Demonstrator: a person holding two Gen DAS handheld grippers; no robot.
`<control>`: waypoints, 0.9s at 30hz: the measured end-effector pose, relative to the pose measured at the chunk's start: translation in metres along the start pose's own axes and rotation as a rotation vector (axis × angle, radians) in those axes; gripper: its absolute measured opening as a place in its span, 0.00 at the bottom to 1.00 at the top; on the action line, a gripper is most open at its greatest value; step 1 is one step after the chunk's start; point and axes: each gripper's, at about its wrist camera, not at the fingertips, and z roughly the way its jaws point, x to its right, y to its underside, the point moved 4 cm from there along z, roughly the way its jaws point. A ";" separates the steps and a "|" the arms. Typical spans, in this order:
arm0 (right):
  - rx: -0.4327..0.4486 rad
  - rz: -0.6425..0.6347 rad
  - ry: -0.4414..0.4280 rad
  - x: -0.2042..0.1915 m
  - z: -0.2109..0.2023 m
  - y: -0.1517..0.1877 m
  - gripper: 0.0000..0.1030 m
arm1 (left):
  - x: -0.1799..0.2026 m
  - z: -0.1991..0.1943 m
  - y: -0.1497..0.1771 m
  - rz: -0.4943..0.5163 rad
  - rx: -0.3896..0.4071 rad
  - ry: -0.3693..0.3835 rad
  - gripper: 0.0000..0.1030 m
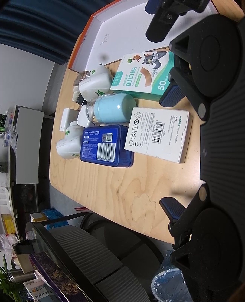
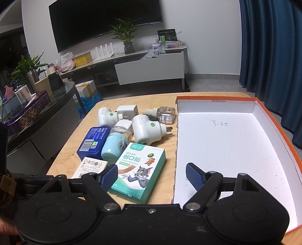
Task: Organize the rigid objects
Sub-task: 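Move both tools toward the white adapter box and teal bandage box, then grasp the white adapter box with the left tool while the right tool grasps the teal bandage box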
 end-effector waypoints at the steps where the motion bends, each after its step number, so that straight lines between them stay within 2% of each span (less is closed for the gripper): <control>1: 0.000 0.003 0.001 0.000 0.000 0.000 0.90 | 0.000 0.000 -0.001 -0.004 0.004 0.010 1.00; 5: -0.009 0.013 0.004 0.002 0.002 -0.002 0.90 | 0.000 0.007 -0.001 0.021 -0.014 -0.020 1.00; 11: -0.023 0.017 0.005 0.001 0.005 -0.002 0.90 | 0.001 0.013 -0.001 0.033 -0.032 -0.018 1.00; 17: -0.048 0.030 0.008 -0.003 0.011 -0.001 0.90 | 0.001 0.024 0.001 0.074 -0.034 -0.022 0.87; 20: -0.070 0.050 0.001 -0.006 0.017 -0.003 0.90 | 0.003 0.022 0.002 0.121 -0.005 -0.013 0.69; 21: -0.079 0.058 -0.005 -0.008 0.019 -0.003 0.90 | 0.003 0.020 0.003 0.129 0.006 -0.002 0.58; 24: -0.110 0.075 -0.017 -0.015 0.029 -0.005 0.90 | -0.005 0.015 0.003 0.103 0.020 0.040 0.58; 27: -0.146 0.098 -0.012 -0.022 0.041 -0.006 0.90 | -0.014 0.008 0.004 0.088 0.052 0.035 0.58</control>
